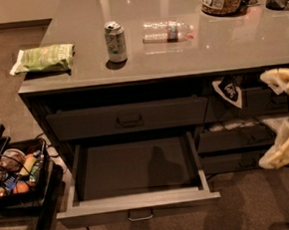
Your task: Close middle drawer
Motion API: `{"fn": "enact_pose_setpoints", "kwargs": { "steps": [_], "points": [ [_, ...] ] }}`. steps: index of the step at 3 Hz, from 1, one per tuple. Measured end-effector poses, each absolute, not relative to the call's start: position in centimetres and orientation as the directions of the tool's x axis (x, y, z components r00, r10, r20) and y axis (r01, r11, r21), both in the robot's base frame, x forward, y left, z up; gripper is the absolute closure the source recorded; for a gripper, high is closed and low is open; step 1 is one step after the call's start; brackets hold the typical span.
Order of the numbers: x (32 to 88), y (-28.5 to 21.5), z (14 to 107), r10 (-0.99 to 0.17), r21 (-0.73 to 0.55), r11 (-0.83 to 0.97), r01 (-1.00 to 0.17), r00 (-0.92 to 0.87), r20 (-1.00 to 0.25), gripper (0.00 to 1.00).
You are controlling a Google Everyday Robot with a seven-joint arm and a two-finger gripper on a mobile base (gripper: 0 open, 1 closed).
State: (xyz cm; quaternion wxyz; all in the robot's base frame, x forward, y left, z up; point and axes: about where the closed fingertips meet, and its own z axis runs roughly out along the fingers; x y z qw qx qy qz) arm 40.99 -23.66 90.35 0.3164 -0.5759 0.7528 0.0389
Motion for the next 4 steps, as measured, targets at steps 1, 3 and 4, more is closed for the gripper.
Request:
{"fn": "enact_pose_setpoints", "kwargs": {
  "steps": [1,3,4],
  "points": [
    [41.3,-21.9,85.2,-0.723,-0.246,0.319,-0.915,-0.068,-0.687,0.00],
    [40.3,-19.0,81.6,-0.638,-0.200,0.189,-0.961,0.034,-0.769,0.00],
    [40.5,-18.3,81.6,-0.652,-0.208,0.176,-0.962,0.045,-0.757,0.00]
  ]
}}
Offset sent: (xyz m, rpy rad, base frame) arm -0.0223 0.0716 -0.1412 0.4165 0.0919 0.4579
